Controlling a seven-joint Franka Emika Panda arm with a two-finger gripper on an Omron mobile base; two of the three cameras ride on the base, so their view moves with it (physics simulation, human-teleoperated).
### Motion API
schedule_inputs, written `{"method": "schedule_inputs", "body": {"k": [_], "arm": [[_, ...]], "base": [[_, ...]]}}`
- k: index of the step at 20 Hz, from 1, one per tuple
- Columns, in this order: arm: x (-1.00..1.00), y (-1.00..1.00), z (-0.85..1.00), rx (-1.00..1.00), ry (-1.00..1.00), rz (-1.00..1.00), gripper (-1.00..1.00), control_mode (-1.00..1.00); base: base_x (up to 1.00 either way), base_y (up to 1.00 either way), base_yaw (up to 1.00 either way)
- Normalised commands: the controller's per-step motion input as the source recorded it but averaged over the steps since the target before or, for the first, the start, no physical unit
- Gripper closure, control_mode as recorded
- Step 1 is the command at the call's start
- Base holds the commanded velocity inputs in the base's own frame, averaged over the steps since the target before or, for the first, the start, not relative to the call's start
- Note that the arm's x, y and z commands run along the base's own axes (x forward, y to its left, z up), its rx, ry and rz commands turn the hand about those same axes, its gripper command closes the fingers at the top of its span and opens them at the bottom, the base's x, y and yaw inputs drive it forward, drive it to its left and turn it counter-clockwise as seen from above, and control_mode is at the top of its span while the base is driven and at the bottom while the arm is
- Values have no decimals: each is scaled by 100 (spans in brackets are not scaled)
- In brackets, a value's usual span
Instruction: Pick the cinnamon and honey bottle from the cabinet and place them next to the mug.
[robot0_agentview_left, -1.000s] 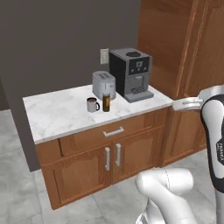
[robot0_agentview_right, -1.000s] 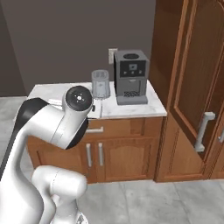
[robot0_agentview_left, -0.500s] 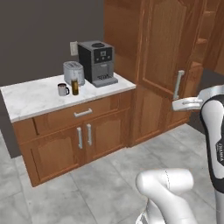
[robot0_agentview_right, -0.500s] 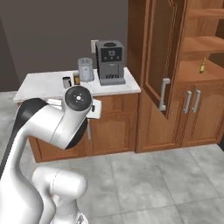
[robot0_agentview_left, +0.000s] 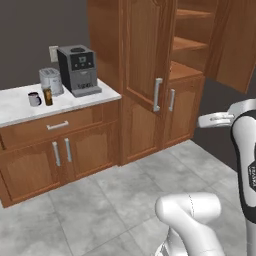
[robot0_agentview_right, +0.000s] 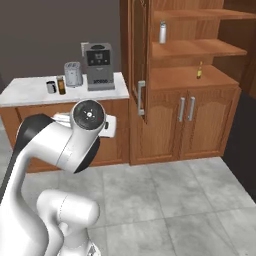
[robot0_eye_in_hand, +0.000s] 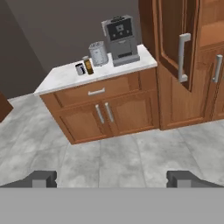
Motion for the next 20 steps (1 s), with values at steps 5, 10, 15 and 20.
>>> {"method": "schedule_inputs", "body": {"k": [5,10,15,20], "arm": [[0,0,0,0,0,0,-100,100],[0,0,0,0,0,0,-100,100],[0,0,0,0,0,0,-100,100],[0,0,0,0,0,0,-100,100]], "base": [[19,-100,18],[32,-97,14],[56,-65,1],[75,-35,-9]]}}
